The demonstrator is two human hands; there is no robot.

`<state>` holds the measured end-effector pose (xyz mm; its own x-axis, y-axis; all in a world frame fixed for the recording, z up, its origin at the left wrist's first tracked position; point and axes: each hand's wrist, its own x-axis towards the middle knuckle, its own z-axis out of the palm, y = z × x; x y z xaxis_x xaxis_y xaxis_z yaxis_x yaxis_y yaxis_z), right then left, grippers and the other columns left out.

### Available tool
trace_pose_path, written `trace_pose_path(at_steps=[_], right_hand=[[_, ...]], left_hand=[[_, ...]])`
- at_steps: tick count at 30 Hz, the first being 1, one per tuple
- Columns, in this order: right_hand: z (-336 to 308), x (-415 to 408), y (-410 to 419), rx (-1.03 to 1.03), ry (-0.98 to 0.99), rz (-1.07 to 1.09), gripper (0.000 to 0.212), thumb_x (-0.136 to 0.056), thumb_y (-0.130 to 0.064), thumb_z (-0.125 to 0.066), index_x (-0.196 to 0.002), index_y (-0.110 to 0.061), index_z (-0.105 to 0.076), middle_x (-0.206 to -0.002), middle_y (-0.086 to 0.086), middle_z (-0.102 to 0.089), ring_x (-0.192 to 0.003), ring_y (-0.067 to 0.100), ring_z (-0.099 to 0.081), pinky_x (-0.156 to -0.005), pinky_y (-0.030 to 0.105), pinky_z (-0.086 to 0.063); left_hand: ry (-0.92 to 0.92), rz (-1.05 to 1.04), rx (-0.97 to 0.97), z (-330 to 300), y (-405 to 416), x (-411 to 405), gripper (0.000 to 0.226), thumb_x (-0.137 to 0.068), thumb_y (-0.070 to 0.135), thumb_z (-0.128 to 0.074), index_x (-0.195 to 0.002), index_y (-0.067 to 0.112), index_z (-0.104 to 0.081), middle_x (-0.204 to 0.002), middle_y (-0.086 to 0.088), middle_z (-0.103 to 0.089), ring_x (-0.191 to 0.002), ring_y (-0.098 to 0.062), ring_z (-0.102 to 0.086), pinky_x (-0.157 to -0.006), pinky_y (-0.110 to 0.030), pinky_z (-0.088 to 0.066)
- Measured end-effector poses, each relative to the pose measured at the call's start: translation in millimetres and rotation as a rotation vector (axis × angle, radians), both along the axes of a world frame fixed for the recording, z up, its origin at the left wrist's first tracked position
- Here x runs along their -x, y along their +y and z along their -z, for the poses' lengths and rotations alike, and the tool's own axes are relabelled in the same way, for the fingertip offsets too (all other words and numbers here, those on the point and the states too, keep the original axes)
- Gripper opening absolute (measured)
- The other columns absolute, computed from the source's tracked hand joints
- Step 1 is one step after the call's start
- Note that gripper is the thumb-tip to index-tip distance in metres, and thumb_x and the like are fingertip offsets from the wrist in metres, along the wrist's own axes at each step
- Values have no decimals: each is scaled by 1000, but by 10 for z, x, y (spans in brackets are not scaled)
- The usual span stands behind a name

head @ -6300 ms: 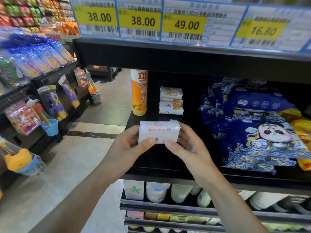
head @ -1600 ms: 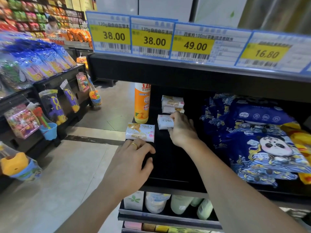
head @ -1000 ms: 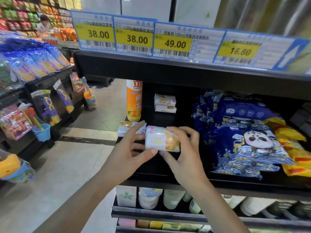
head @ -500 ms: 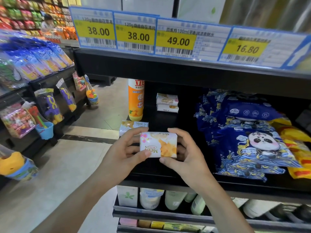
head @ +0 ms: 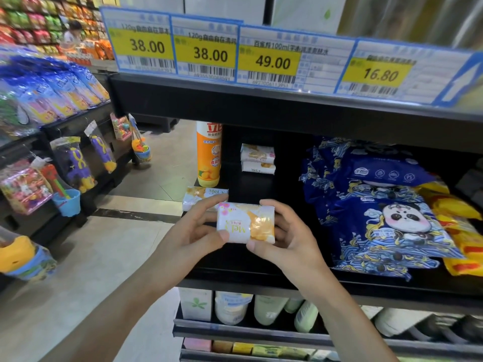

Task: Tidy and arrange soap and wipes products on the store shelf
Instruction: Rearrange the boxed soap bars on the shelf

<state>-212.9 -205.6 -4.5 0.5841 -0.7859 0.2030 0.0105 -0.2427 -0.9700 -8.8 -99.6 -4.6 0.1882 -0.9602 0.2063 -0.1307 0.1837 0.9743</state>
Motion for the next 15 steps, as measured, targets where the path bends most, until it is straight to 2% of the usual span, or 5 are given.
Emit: trace_pose_path(at_steps=[4,9,13,15], right_hand=[[-26,6,-2,-45,-24,-3,63,-81,-3,-85,-133,-29,-59,-122,-3,-73,-112,16,-70,-97,38,-58],[-73,14,38,-73,-41,-48,54,-82,-14,-82,-131,-23,-62,-121,-3,-74,-113,13,-70,-93,28,-57],[-76,-5,55,-53,-26,-53,44,-86,-19,-82,-127,-23,-66,-119,-1,-75,-112,17,-71,-98,43,-58],[-74,-20,61,-24,-13,-47,43,-83,-32,-82,-124,-30,-68,-118,-3,-75,-107,16,-71,-96,40,-58]], left_hand=[[-33,15,34,4,11,18,79,-76,32,-74,-147,52,-46,-138,7,-64,-119,-21,-68,-95,-35,-56],[-132,-54,110,43,5,60,80,-80,17,-79,-147,47,-49,-139,6,-64,-128,-19,-63,-102,-29,-55],[-184,-74,149,58,-7,63,72,-80,10,-77,-139,45,-59,-142,4,-58,-132,-20,-60,-102,-31,-56],[-183,-84,172,65,-10,64,63,-80,9,-78,-133,42,-67,-143,8,-54,-136,-19,-56,-103,-27,-54]])
